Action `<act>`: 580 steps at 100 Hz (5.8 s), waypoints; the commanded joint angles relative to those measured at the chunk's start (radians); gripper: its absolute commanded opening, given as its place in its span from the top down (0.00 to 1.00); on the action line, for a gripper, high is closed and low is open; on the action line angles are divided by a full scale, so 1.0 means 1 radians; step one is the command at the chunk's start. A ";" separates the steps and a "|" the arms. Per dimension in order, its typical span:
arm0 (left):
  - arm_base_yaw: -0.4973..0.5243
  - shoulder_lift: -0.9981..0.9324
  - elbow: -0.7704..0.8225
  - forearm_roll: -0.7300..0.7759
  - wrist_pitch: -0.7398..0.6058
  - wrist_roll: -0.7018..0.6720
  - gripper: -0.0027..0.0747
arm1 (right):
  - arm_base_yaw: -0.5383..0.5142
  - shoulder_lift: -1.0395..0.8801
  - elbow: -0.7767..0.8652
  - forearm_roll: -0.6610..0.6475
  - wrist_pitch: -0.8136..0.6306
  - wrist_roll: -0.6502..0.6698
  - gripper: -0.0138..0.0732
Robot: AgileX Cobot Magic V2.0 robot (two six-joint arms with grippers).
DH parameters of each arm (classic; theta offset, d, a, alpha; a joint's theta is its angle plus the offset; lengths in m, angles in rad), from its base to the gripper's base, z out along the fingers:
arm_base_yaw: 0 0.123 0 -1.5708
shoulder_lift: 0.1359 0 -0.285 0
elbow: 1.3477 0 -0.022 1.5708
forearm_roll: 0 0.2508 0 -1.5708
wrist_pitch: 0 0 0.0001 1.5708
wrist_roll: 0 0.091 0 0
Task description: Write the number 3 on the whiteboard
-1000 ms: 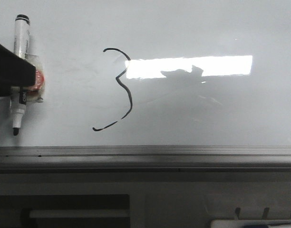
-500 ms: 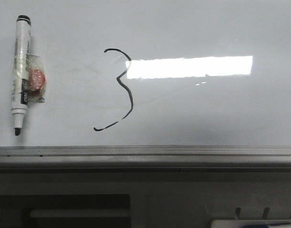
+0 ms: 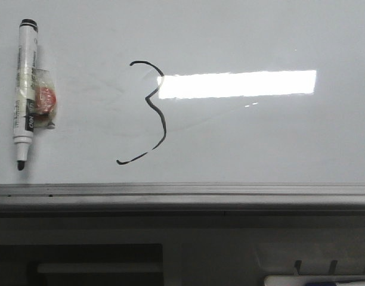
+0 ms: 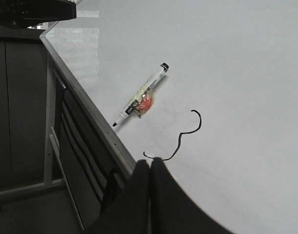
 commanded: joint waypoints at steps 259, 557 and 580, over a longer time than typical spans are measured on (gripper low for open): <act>0.671 -0.119 0.230 -0.101 0.243 -0.029 0.99 | -0.006 -0.082 0.066 0.003 -0.077 0.002 0.91; 0.671 -0.119 0.230 -0.101 0.243 -0.029 0.99 | -0.971 -0.281 0.330 0.114 0.146 0.126 0.91; 0.671 -0.119 0.230 -0.101 0.243 -0.029 0.99 | -0.971 -0.281 0.330 0.114 0.146 0.126 0.91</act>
